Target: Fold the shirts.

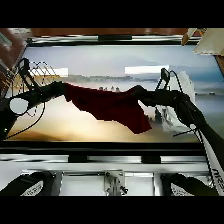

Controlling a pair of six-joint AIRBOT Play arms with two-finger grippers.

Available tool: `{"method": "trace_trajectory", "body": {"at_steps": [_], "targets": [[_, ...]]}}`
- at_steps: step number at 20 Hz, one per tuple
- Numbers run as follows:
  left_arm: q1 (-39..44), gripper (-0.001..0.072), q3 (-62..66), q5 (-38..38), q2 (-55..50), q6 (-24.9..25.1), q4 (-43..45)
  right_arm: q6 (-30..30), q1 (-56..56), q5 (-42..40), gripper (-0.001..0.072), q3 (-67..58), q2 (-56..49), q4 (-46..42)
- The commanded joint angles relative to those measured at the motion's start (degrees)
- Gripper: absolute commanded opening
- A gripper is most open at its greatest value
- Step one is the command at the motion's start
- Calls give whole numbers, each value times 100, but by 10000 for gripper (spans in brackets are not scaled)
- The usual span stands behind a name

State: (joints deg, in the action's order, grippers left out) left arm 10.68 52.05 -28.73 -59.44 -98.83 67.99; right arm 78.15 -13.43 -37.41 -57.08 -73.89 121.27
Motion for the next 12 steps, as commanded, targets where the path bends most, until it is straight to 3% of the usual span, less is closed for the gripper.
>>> {"method": "trace_trajectory", "body": {"at_steps": [1,3,6,8,9,10,12], "targets": [[-59,401,2,-667,-136,15,-33,977,273,-1263,539,-144,-96,-229],[-256,556,39,-1204,-79,15,-31,1115,745,-2199,636,-332,-2,-1040],[-776,557,212,-2472,-76,531,63,1281,1718,-3397,636,-385,13,-1685],[-1189,559,203,-3230,-114,610,-2,1429,2129,-3598,636,-361,7,-1593],[-1292,636,157,-3536,-197,621,-181,1473,2214,-3536,635,-334,7,-1523],[-1270,682,63,-3646,-310,623,-439,1475,2225,-3399,635,-289,-11,-1438],[-894,682,-208,-3320,-632,623,-1056,1473,2179,-3237,635,-243,-142,-1093]]}}
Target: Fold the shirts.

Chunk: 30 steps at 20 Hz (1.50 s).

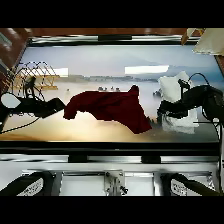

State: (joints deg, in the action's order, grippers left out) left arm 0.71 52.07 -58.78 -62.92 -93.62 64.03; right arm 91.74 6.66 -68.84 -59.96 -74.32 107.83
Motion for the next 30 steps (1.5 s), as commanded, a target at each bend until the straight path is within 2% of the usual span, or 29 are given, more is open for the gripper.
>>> {"method": "trace_trajectory", "body": {"at_steps": [1,4,7,17,21,22,24,26,28,30], "targets": [[426,682,-330,76,-492,101,-955,127,140,-63,636,46,-208,520],[1370,682,-358,1154,-1239,81,-1679,179,-2,24,636,46,-404,820],[1773,682,-348,1884,-1808,-11,-2221,243,-162,142,635,46,-420,756],[2216,679,-348,2931,-2321,-11,-2844,317,-166,269,636,46,-420,758],[2293,654,-345,3180,-2393,-11,-3307,304,-166,267,635,46,-420,761],[2295,567,-341,3180,-2406,-9,-3322,304,-166,267,636,46,-420,754],[2323,312,-341,3182,-2406,-7,-3320,304,-166,267,636,46,-422,756],[2326,150,-341,3178,-2404,17,-3318,306,-166,267,636,46,-426,758],[2323,34,-339,3187,-2391,52,-3316,350,-186,203,635,46,-490,763],[2308,34,-337,3152,-2376,247,-3314,387,-295,103,635,46,-671,715]]}}
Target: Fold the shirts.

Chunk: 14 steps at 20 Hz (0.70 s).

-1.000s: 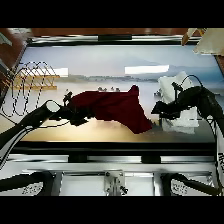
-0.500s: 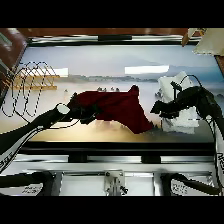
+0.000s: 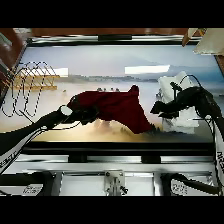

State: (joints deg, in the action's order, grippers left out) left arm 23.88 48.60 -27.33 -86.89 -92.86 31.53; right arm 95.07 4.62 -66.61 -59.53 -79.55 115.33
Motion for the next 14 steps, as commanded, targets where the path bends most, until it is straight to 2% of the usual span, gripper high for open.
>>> {"method": "trace_trajectory", "body": {"at_steps": [1,5,8,9,10,11,14], "targets": [[-33,34,11,-55,46,310,-61,94,-190,-122,636,2,-278,-33],[-160,34,11,-273,243,765,-24,221,-678,221,636,2,-881,76],[-245,34,11,-317,433,883,-24,214,-859,501,632,0,-1062,297],[-258,33,11,-315,505,1001,-24,216,-887,509,519,0,-1062,345],[-282,33,11,-315,579,1154,-24,214,-914,455,189,-13,-1058,369],[-310,33,20,-326,680,1449,-22,221,-914,382,78,-31,-1045,385],[-601,32,254,-737,1165,1878,299,632,-907,-90,77,-372,-713,354]]}}
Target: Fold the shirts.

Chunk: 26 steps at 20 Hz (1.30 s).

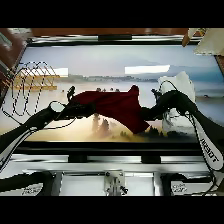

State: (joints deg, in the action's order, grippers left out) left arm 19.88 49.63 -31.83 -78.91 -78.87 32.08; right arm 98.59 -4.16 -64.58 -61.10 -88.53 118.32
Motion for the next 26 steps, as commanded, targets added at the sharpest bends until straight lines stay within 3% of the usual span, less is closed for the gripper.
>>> {"method": "trace_trajectory", "body": {"at_steps": [1,4,7,11,16,18,21,24,26], "targets": [[-337,32,313,-415,669,479,605,319,-15,-367,77,-402,426,-2],[-726,31,1137,-903,1843,1156,1410,354,234,-376,77,-1237,1464,-61],[-1333,32,2485,-955,3130,1156,1558,378,658,118,77,-2310,2608,-66],[-2514,32,4269,-960,4197,793,1556,236,1056,1174,77,-3235,3921,-111],[-3506,32,5270,-916,4841,708,1814,192,1088,1392,77,-3521,4881,-192],[-3654,32,5316,-957,4935,323,2369,144,1088,1290,77,-3521,5084,-334],[-3665,32,5302,-1794,4898,-35,3281,-275,1088,295,77,-3519,5090,-813],[-3665,33,4944,-3414,4782,-289,3998,-953,1084,-1810,77,-3335,4699,-931],[-3665,33,4133,-4299,4813,-527,4061,-1246,1084,-2817,77,-2583,4522,-730]]}}
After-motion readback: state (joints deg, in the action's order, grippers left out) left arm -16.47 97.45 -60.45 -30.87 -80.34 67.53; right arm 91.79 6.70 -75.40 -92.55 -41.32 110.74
